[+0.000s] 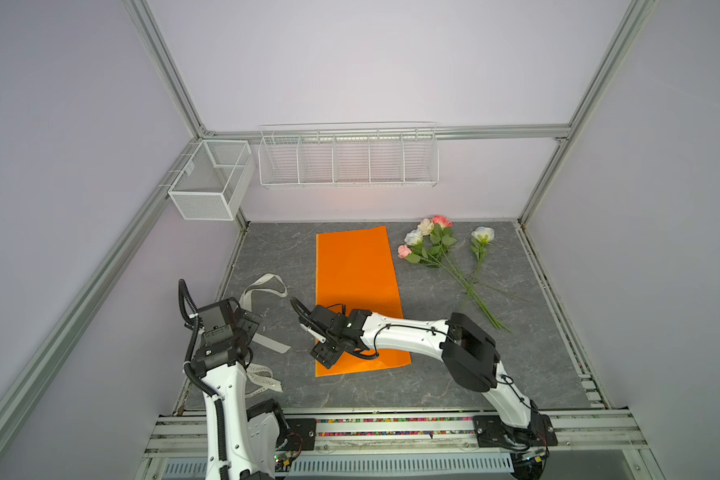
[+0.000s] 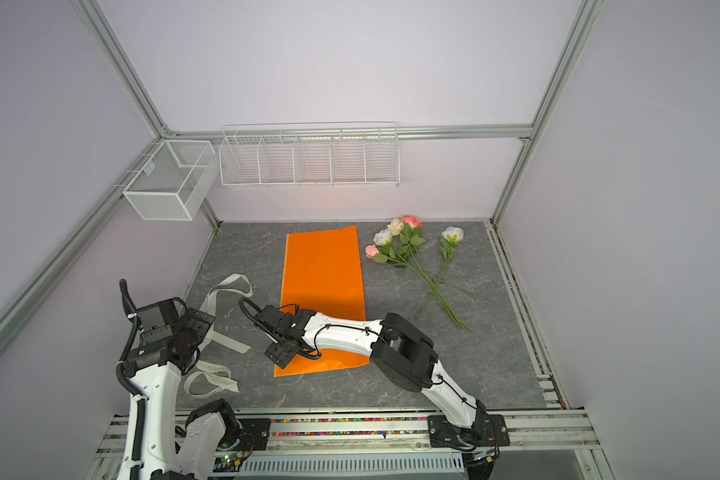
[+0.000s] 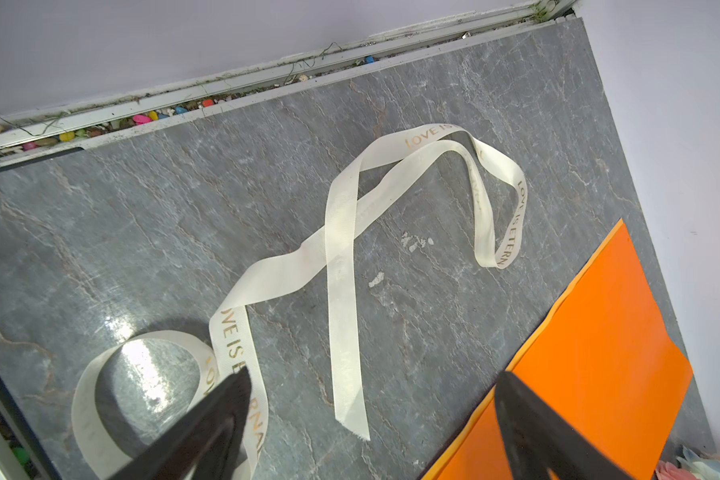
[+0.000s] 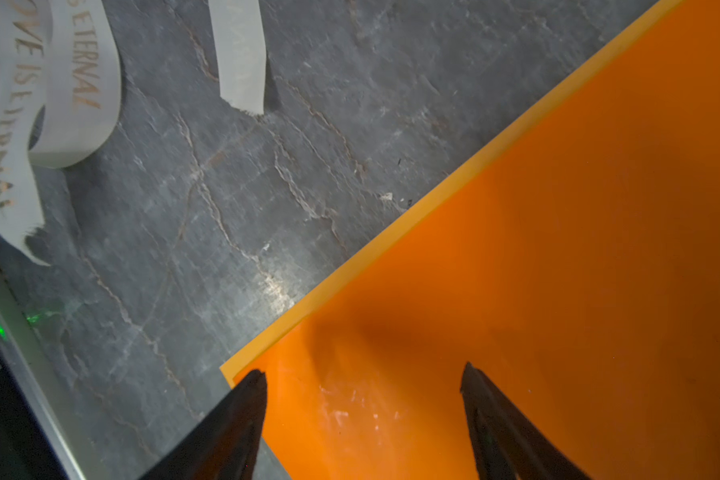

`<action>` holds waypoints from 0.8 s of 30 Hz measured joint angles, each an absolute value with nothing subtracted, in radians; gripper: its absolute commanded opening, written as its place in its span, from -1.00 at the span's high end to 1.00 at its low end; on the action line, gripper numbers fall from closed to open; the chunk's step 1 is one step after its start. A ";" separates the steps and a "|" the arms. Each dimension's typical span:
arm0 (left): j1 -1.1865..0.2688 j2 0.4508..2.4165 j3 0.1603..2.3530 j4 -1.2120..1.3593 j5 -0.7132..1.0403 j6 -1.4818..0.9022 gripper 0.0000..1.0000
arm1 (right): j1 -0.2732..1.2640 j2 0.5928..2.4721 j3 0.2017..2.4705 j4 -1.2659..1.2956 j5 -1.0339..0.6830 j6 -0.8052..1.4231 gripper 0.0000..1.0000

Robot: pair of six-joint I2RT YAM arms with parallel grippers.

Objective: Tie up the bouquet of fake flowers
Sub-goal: 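Lower the right gripper to the sheet's near corner and pinch it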

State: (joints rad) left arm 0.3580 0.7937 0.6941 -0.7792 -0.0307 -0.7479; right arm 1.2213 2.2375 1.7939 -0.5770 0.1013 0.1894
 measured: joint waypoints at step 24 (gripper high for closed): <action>0.358 0.715 0.744 -0.811 -0.056 -0.736 -0.77 | 1.207 2.209 1.607 -0.399 0.123 0.237 0.64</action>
